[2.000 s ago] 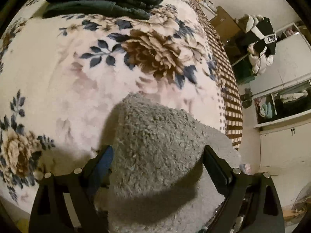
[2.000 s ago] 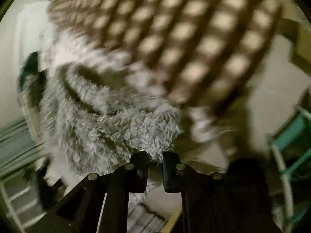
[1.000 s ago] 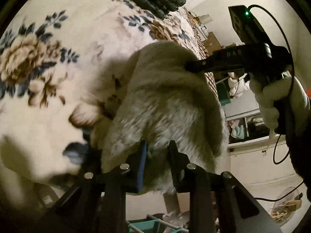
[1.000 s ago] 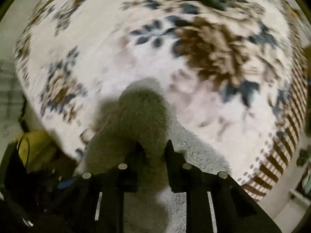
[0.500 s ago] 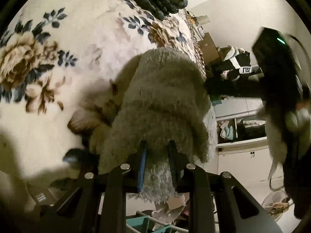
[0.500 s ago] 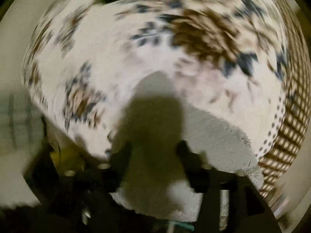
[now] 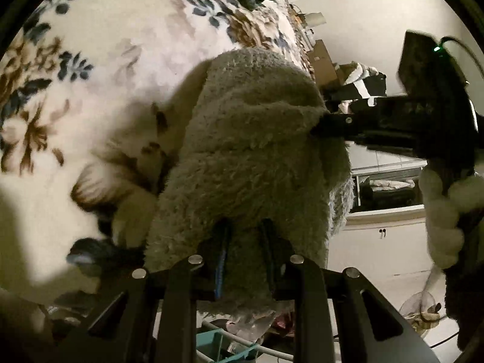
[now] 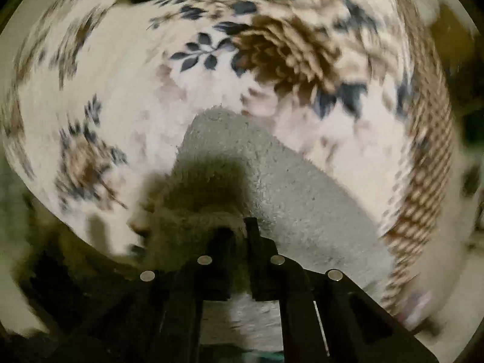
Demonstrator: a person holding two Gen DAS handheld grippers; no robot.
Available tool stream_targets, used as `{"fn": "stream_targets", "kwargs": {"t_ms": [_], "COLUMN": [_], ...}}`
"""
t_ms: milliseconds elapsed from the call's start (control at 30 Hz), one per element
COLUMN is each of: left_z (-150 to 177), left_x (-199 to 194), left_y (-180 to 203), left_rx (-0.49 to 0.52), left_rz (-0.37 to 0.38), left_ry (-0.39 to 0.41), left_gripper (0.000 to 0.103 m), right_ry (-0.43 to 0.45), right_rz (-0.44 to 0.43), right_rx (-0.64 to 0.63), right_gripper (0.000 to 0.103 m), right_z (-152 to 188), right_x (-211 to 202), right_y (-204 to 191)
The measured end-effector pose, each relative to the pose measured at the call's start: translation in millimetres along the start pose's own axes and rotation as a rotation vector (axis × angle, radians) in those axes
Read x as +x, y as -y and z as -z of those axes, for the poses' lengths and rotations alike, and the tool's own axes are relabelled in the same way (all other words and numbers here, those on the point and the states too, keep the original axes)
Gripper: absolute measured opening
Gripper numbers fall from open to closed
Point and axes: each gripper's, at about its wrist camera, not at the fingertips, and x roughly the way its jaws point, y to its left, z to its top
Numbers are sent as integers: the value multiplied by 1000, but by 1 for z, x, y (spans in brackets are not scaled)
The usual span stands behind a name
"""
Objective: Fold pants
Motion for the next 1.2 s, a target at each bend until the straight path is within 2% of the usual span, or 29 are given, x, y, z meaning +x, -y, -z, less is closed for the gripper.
{"fn": "stream_targets", "kwargs": {"t_ms": [33, 67, 100, 133, 167, 200, 233, 267, 300, 367, 400, 467, 567, 600, 633, 667, 700, 767, 833, 867, 900, 967, 1033, 1100, 1200], "left_z": [-2, -1, -2, -3, -2, -2, -3, -3, -3, -4, -2, 2, 8, 12, 15, 16, 15, 10, 0, -7, -12, -32, -58, -79, -111], "left_x": [-2, -8, -16, -24, -32, -41, -48, -53, -54, -47, -39, -16, 14, 18, 19, 19, 17, 9, -7, -16, -22, -26, -21, -11, 33], "left_y": [-3, -7, -11, -12, -11, -8, -2, 4, 13, 28, 36, 45, 41, 39, 40, 41, 42, 47, 60, 67, 73, 83, 87, 83, 70], "left_rx": [-22, -48, -86, -107, -121, -128, -129, -127, -120, -102, -85, -57, -71, -68, -52, -39, -50, -89, -96, -87, -74, -52, -24, 21, 98], "left_rz": [2, 12, 32, 38, 39, 40, 41, 43, 59, 72, 50, -10, -90, -112, -125, -147, -165, -160, -172, -167, -169, -196, -216, -248, -308], "left_ry": [-4, -6, 2, 10, 17, 30, 45, 60, 69, 61, 54, 42, 21, 20, 27, 29, 24, 25, 42, 61, 79, 106, 116, 103, 0], "left_gripper": [18, 18, 19, 20, 23, 35, 53, 62, 67, 67, 67, 67, 67, 67, 67, 67, 67, 67, 67, 67, 67, 67, 67, 67, 67], "right_ry": [-42, -123, -149, -142, -125, -116, -102, -83, -61, -48, -39, -56, -105, -86, -56, -25, -12, -28, -13, 10, 23, 71, 83, 61, 2], "right_rz": [-81, -184, -210, -215, -214, -202, -164, -128, -79, -12, 0, -6, -37, -6, 59, 95, 100, 63, -66, -159, -210, -317, -362, -422, -500], "right_rx": [56, 66, 58, 48, 20, -20, -43, -60, -90, -111, -107, -110, -153, -213, -246, -242, -198, -134, -58, 5, 53, 183, 281, 412, 542], "right_gripper": [8, 8, 8, 13, 22, 29, 52, 69, 72, 72, 72, 72, 71, 66, 45, 31, 27, 27, 29, 37, 45, 70, 75, 75, 75], "right_z": [-5, -8, -7, -6, -5, -2, 2, 6, 9, 11, 10, 5, 0, -2, -5, -12, -20, -29, -27, -19, -11, 12, 35, 63, 92], "right_x": [5, 12, 13, 7, -1, -10, -18, -25, -31, -37, -38, -31, -1, 10, 18, 26, 32, 39, 26, 11, 2, -14, -13, 10, 56], "right_y": [7, 12, 10, 12, 13, 13, 15, 19, 24, 41, 52, 73, 89, 89, 91, 98, 108, 127, 146, 163, 176, 213, 240, 272, 294]}}
